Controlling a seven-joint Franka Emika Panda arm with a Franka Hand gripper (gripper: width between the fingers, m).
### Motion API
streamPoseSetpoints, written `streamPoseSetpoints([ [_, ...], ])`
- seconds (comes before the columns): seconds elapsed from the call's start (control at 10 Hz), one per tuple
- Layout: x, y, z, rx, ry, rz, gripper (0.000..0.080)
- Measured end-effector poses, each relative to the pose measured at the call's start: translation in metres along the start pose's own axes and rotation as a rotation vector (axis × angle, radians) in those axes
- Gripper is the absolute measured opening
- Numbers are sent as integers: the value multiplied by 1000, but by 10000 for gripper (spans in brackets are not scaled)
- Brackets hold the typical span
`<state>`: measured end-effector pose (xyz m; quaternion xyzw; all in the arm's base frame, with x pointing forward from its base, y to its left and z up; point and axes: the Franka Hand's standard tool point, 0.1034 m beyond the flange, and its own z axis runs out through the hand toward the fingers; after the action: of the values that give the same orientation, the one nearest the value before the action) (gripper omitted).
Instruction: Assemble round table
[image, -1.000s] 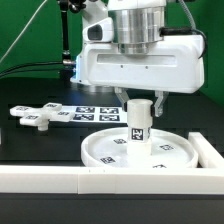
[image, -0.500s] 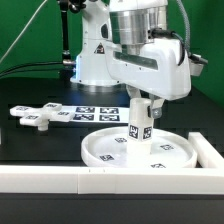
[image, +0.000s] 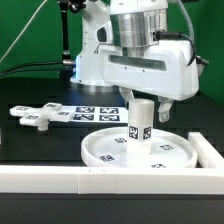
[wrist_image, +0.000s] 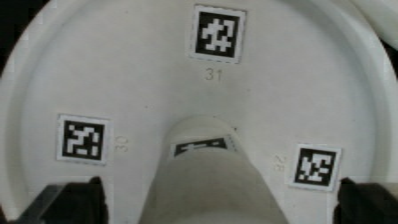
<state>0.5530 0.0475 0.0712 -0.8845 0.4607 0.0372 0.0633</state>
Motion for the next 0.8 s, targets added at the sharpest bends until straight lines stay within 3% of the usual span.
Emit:
streamPoseSetpoints([
  [0.3, 0, 0, 0, -1, 1, -267, 649],
  [0.4, 2, -3, -3, -28, 11, -435, 649],
  [0.6, 7, -8, -8, -57, 39, -718, 649],
  [0.8, 6, -10, -11, -63, 40, -876, 649],
])
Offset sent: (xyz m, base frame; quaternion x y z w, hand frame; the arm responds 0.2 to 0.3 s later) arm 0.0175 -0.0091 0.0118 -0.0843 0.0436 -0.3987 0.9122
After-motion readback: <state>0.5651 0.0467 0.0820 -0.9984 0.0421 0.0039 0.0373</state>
